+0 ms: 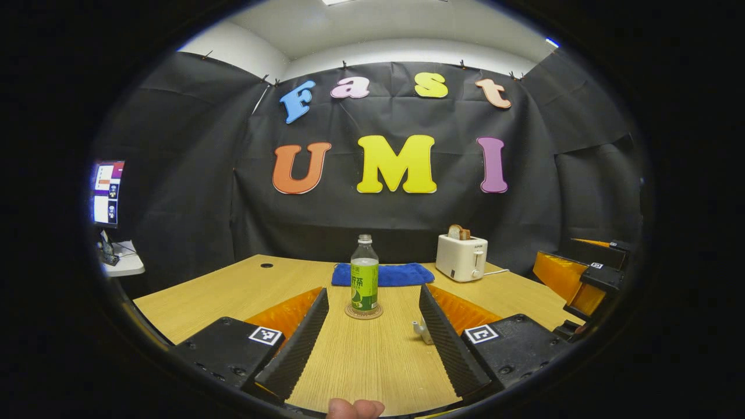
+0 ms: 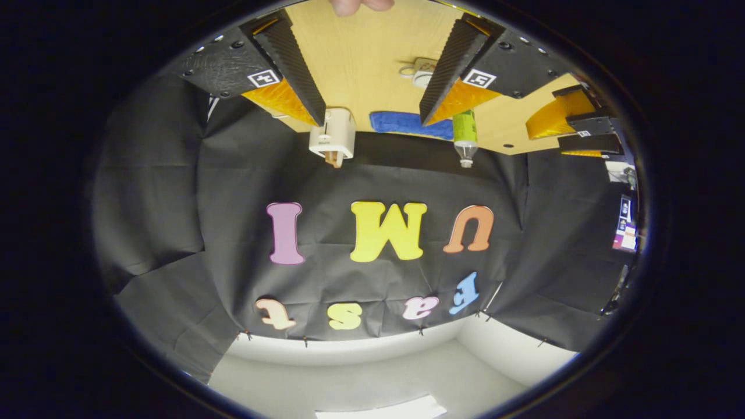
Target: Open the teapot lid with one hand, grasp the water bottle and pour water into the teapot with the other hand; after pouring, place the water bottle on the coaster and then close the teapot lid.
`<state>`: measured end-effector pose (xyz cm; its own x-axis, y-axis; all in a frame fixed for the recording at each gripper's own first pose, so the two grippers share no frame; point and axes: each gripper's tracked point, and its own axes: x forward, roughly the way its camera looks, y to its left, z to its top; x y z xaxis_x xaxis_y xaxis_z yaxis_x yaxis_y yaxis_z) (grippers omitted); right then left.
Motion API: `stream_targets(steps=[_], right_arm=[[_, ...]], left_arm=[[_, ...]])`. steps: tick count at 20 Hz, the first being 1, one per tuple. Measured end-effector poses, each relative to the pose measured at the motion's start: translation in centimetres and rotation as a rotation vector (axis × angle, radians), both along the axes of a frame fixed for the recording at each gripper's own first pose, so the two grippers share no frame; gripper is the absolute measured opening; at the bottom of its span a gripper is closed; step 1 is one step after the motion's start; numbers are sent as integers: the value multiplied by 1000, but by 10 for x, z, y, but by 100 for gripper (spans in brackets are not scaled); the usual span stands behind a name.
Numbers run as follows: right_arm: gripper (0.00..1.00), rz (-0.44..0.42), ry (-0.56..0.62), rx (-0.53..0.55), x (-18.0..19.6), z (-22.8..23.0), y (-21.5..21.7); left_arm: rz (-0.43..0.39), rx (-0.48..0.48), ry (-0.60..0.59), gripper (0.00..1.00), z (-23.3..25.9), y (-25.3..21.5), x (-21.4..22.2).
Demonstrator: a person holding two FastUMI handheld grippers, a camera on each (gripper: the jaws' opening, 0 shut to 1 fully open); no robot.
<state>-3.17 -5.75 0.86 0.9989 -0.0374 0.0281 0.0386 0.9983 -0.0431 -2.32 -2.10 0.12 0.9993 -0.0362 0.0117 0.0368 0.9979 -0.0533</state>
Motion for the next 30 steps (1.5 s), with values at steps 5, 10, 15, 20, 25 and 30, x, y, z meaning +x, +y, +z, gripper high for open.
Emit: stream_targets(steps=[5, 10, 15, 20, 25, 30], right_arm=[[98, 6, 2, 3, 0, -2, 2], [98, 8, -1, 6, 0, -1, 2], [98, 12, 1, 8, 1, -2, 4], [98, 10, -1, 8, -1, -3, 2], [98, -3, 3, 18, 0, -8, -5], [98, -13, 19, 36, 2, -14, -14]], left_arm=[[5, 4, -1, 98, 0, 0, 0], [3, 4, 0, 98, 0, 3, 0], [-5, 4, 1, 98, 0, 2, -1], [-5, 3, 4, 98, -1, 0, -2], [-1, -3, 11, 98, -3, 0, -1], [2, -9, 16, 98, -4, -3, -1]])
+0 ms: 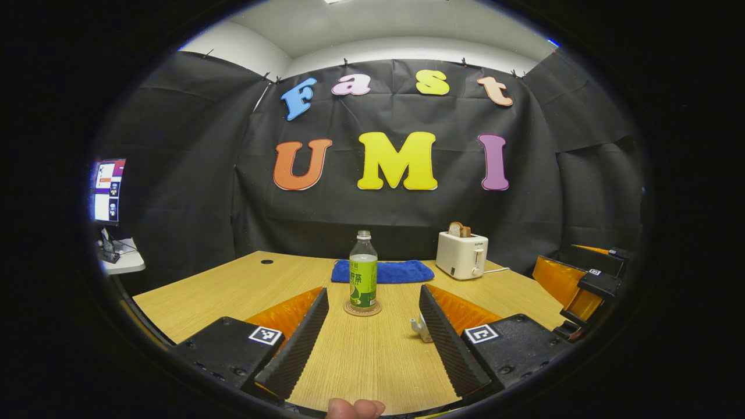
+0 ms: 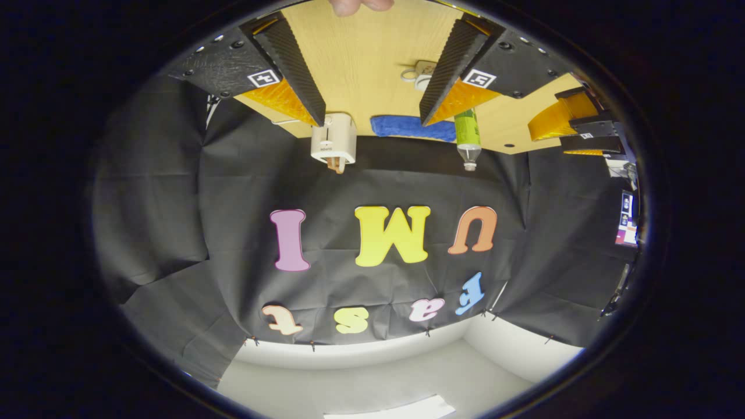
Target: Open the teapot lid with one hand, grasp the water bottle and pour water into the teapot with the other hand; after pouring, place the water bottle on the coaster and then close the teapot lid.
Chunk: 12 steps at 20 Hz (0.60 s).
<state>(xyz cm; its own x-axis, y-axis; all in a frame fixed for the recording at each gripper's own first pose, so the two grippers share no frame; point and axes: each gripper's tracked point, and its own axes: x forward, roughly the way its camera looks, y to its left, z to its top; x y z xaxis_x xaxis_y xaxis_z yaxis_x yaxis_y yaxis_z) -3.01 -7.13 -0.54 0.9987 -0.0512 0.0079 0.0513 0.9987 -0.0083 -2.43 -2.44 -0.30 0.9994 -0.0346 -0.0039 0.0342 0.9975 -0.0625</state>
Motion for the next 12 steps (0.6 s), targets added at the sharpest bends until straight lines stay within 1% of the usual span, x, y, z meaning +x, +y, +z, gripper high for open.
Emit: stream_targets(steps=[7, 12], right_arm=[[98, -18, 25, 12, 4, -15, -15], [98, -23, 29, 18, 5, -17, -16]], left_arm=[[9, 4, 5, 98, -6, -6, 2], [18, -2, 9, 98, -7, -5, 3]])
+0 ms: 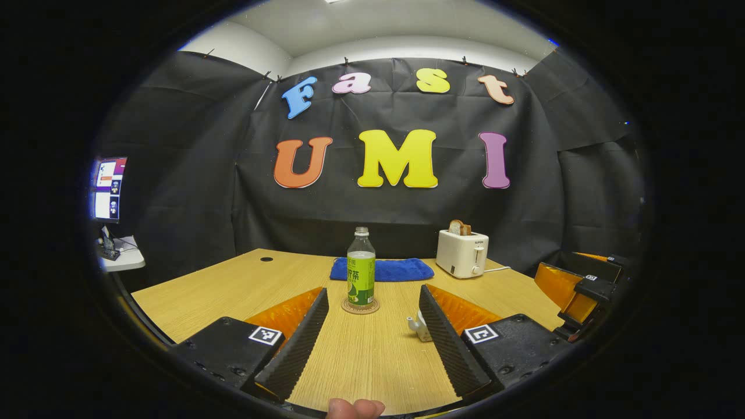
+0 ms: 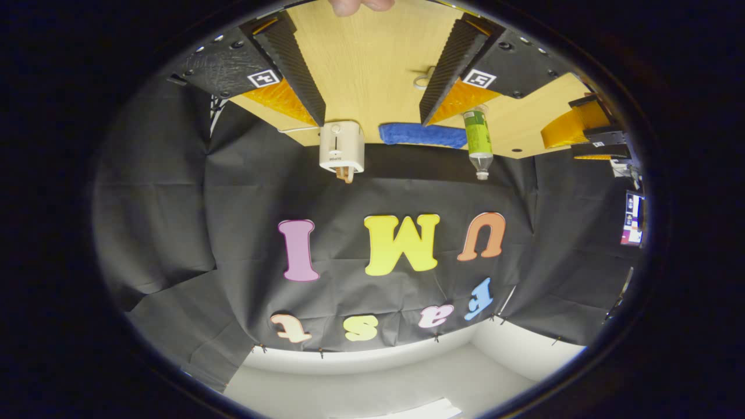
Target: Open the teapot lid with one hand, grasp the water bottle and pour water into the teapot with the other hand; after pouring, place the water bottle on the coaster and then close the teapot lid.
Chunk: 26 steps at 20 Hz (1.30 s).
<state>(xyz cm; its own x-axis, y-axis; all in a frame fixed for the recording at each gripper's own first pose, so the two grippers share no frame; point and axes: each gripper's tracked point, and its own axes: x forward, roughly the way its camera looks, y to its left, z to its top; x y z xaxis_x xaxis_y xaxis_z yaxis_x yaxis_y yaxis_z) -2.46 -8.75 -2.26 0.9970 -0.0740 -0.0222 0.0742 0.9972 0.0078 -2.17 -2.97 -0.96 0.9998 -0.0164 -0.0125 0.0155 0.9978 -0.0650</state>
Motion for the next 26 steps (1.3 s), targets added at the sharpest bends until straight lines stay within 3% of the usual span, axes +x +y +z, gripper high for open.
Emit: stream_targets(steps=[26], right_arm=[[96, 21, -17, -1, 3, 3, -1]], left_arm=[[20, -3, -33, 98, 8, -9, -6]])
